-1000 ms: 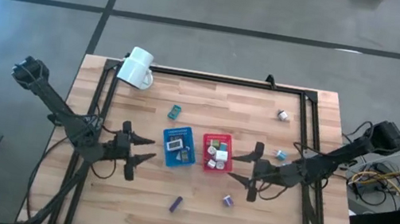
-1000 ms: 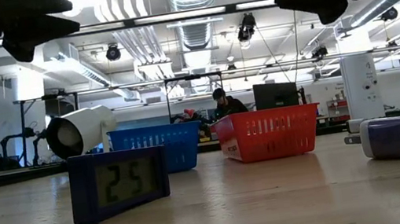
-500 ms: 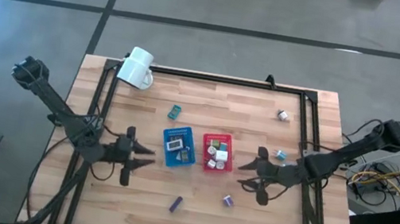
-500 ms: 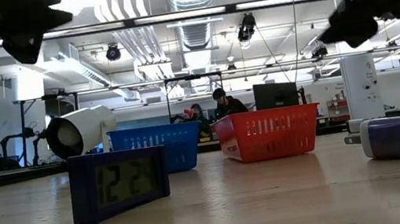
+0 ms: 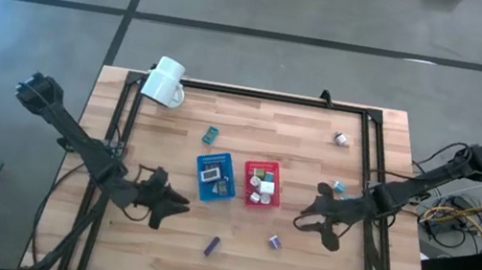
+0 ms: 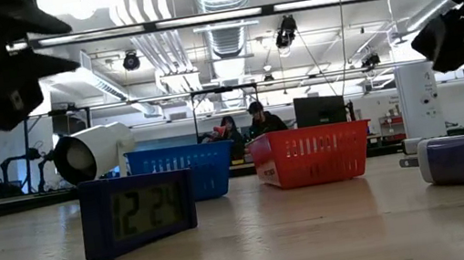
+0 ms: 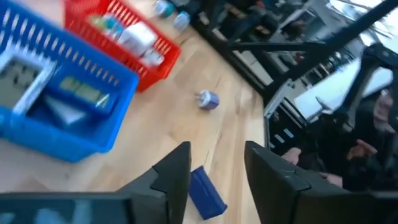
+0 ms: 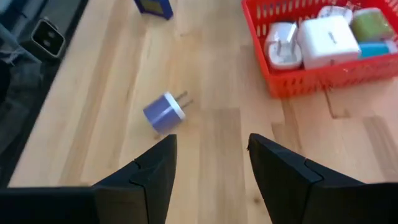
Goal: Pick & Place Office items
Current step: Put the violet digital clock into the blue bin
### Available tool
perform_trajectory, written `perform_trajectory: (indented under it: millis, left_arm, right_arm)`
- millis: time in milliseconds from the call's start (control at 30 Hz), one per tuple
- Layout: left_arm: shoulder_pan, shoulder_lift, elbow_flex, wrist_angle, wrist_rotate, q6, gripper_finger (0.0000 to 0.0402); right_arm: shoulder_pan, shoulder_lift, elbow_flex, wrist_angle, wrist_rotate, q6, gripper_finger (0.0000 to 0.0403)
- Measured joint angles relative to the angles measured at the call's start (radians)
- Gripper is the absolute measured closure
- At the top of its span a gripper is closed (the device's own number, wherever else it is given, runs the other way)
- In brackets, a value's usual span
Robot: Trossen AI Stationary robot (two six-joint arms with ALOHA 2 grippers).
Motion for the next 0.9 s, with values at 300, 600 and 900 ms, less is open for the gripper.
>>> perform_trajectory:
  millis: [300,600,900]
  left_arm:
    - [0.068,0.163,0.163,-0.004,0.092,-0.141,0.0207]
    - [0.104,0.335,0.481,-0.427,0.281,-0.223,0.0208]
    - [0.14,0.518,0.679,-0.688,0.516,-0.311,0.0209]
  right_arm:
    - [0.0,-0.131,0.004,-0.045,-0.003,-0.037,0.0209]
    - [0.0,-0.201,0.004,-0.048,0.006,-0.083,0.0209]
    - [0.0,-0.184,0.004,-0.041,0.035,-0.098,0.0209]
